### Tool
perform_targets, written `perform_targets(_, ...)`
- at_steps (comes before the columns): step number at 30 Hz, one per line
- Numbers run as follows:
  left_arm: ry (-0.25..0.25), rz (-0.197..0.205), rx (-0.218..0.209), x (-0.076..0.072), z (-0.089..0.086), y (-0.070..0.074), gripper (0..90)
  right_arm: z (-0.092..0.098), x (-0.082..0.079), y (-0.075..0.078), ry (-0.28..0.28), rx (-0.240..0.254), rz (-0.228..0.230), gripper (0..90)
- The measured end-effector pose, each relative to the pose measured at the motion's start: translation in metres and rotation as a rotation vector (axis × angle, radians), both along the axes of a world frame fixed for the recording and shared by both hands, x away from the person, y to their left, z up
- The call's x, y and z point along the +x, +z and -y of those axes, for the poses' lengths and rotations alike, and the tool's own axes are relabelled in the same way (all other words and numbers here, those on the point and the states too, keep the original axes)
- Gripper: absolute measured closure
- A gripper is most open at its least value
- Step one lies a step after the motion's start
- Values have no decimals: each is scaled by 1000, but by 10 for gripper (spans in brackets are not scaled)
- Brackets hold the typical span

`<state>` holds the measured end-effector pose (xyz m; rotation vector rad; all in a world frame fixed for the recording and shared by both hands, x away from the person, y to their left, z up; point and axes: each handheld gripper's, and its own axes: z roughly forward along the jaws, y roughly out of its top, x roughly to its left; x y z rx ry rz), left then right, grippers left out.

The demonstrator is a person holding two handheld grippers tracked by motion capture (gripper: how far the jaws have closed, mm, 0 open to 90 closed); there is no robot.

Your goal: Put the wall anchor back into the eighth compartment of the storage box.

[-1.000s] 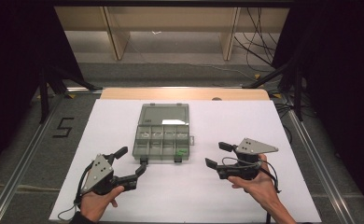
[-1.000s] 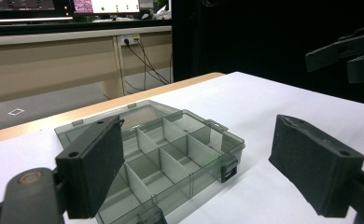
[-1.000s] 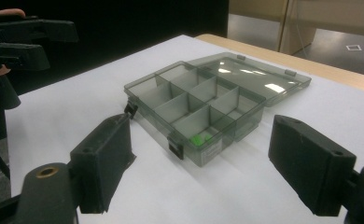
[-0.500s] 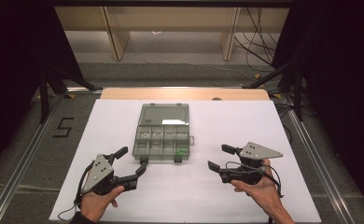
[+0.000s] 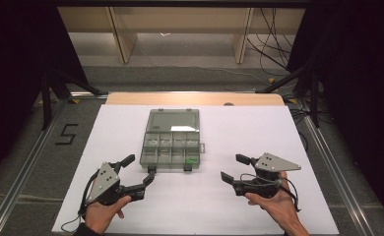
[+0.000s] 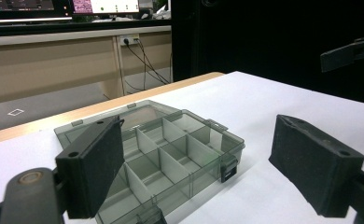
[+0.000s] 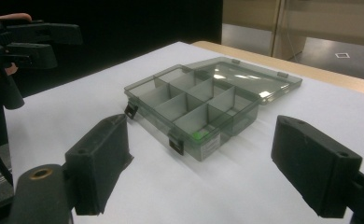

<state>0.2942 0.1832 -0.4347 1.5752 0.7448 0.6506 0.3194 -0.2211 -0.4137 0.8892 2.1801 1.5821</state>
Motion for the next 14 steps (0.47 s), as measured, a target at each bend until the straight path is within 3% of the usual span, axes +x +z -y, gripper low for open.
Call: perform_targets(14, 3, -10, -5, 0, 0, -1, 166, 0, -2, -4, 1, 2, 2, 196)
